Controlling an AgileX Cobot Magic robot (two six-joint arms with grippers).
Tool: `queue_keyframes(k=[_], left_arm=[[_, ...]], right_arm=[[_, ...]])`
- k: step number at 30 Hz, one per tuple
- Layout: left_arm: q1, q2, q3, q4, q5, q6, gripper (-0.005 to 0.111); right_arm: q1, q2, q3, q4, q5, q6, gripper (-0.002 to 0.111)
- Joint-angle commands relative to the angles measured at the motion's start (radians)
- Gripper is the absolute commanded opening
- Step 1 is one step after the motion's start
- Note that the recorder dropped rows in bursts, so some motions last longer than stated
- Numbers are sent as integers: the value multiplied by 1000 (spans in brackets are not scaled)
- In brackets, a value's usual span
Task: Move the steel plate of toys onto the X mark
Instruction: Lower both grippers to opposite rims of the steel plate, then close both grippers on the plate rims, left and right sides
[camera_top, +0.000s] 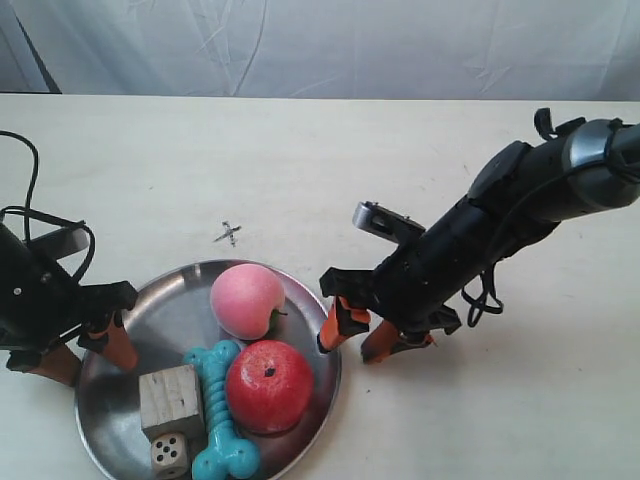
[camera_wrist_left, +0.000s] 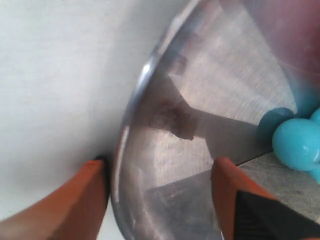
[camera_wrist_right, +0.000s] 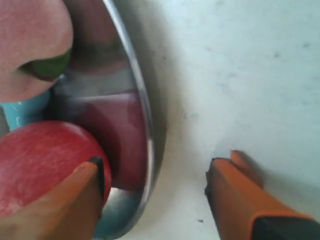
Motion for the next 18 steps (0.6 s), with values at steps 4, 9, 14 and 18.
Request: queue_keyframes(k=[4, 9, 14, 18], left_arm=[[-11, 27, 12, 7, -57, -2, 59], [-11, 27, 12, -6, -57, 15, 57], [-11, 27, 12, -75, -57, 88, 39], [-11, 27, 12, -109, -51, 131, 23]], right_arm=[[66, 20, 4, 19, -79, -6, 59], [93, 20, 4, 28, -111, -6, 59], [99, 20, 4, 49, -120, -6, 49], [99, 20, 4, 49, -120, -6, 33]])
